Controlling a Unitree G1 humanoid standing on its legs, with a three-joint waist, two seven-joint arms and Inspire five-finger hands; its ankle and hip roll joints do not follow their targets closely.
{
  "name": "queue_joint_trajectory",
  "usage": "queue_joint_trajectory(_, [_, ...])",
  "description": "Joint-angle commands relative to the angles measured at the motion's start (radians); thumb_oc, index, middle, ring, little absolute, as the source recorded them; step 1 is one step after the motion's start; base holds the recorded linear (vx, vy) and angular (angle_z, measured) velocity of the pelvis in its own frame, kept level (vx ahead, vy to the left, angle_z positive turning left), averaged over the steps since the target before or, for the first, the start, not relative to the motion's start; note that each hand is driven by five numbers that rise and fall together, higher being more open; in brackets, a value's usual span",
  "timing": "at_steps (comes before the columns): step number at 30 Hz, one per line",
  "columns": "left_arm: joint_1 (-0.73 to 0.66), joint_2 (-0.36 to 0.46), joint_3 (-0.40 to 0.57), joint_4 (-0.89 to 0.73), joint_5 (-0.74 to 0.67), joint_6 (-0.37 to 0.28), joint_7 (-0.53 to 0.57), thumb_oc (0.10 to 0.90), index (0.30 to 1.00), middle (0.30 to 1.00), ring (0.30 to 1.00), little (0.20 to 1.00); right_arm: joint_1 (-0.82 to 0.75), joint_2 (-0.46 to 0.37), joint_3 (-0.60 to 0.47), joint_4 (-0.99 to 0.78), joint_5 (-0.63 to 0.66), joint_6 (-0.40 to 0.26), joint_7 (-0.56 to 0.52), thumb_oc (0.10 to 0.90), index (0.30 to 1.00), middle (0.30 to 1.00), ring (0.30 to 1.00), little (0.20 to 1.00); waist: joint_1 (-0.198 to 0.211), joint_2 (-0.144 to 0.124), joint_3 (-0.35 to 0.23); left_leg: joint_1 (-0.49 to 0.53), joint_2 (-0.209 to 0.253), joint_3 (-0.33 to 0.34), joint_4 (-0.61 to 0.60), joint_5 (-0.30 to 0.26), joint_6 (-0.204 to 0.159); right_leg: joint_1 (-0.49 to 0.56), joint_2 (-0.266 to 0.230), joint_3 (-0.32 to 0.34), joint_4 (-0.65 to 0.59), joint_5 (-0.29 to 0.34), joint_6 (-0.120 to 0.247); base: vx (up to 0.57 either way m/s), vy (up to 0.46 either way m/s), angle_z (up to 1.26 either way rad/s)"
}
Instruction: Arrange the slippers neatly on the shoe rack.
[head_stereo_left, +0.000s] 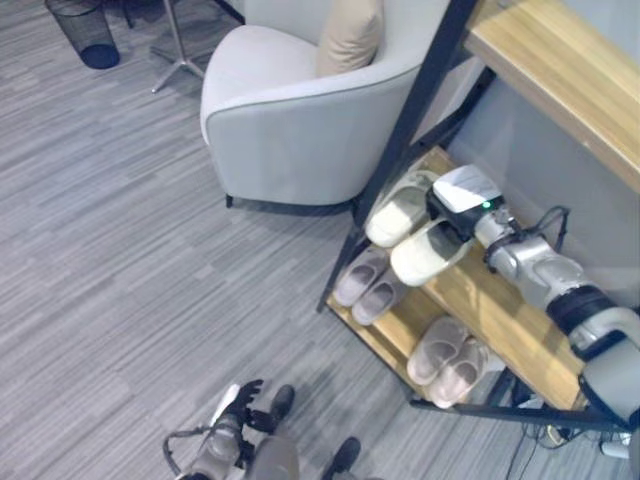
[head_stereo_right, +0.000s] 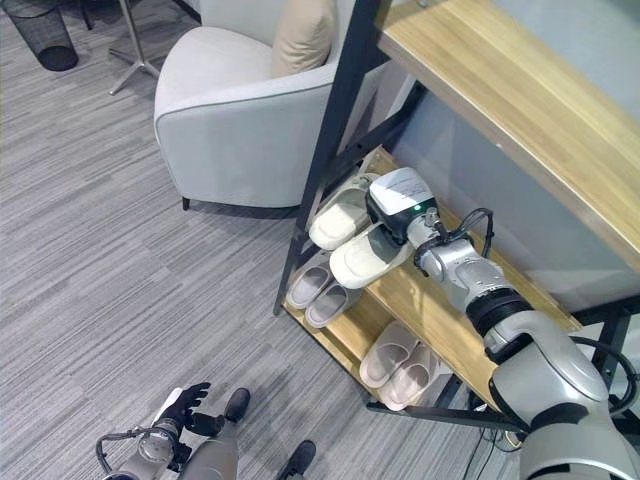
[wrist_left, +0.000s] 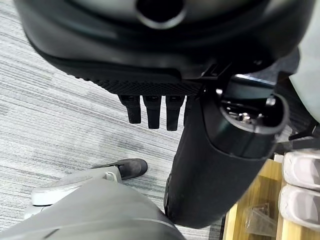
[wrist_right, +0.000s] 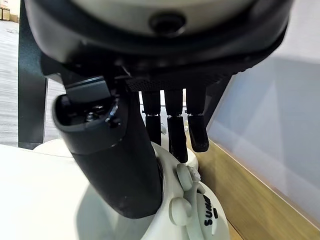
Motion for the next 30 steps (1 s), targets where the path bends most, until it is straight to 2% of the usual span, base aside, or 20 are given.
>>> queue_joint_trajectory(1, [0.034, -0.022, -0.079, 0.06, -0.03, -0.013, 0.006, 0.8, 0.9, 0.9, 0.9, 0.9, -0.14, -0.1, 0.004, 0.032, -0.012, 0.058, -0.093, 0.4, 0.3, 0.3, 0.3, 0.3, 0.009, 0.017, -0.03, 0.066, 0.014, 0.057, -0.009, -0.118, -0.047, 0.005, -0.032, 0.014, 0.031, -0.043, 0.083, 0.01, 0.011, 0.08])
queue_joint_trajectory(7, [0.028, -0.028, -0.091, 0.057, -0.037, -0.018, 0.009, 0.8, 0.9, 0.9, 0.9, 0.9, -0.158, -0.117, 0.024, 0.065, -0.036, 0.064, -0.115, 0.4, 0.3, 0.3, 0.3, 0.3, 0.011, 0.025, -0.029, 0.057, 0.011, 0.055, -0.009, -0.116, -0.048, -0.001, -0.037, 0.01, 0.031, -0.042, 0.083, 0.0, 0.001, 0.01])
queue_joint_trajectory(8, [0.026, -0.031, -0.095, 0.054, -0.041, -0.022, 0.009, 0.8, 0.9, 0.9, 0.9, 0.9, -0.161, -0.12, 0.023, 0.088, -0.036, 0.066, -0.124, 0.53, 0.495, 0.495, 0.495, 0.495, 0.011, 0.028, -0.029, 0.053, 0.01, 0.054, -0.009, -0.114, -0.049, -0.003, -0.038, 0.006, 0.03, -0.042, 0.083, 0.01, 0.011, 0.03])
queue_joint_trajectory(9, [0.025, -0.033, -0.097, 0.052, -0.043, -0.022, 0.009, 0.8, 0.9, 0.9, 0.9, 0.9, -0.161, -0.124, 0.016, 0.092, -0.029, 0.066, -0.13, 0.8, 0.9, 0.9, 0.9, 0.9, 0.01, 0.03, -0.03, 0.052, 0.008, 0.054, -0.009, -0.114, -0.049, -0.004, -0.038, 0.005, 0.029, -0.041, 0.083, 0.01, 0.016, 0.03])
queue_joint_trajectory(30, [0.049, -0.062, -0.076, 0.044, -0.03, -0.015, 0.006, 0.8, 0.9, 0.9, 0.9, 0.9, -0.013, -0.186, -0.117, -0.161, -0.022, 0.042, -0.162, 0.8, 0.9, 0.9, 0.9, 0.9, -0.027, 0.053, -0.047, 0.075, 0.01, 0.066, -0.009, -0.125, -0.045, 0.002, -0.043, 0.006, 0.038, -0.045, 0.08, 0.0, 0.001, 0.0])
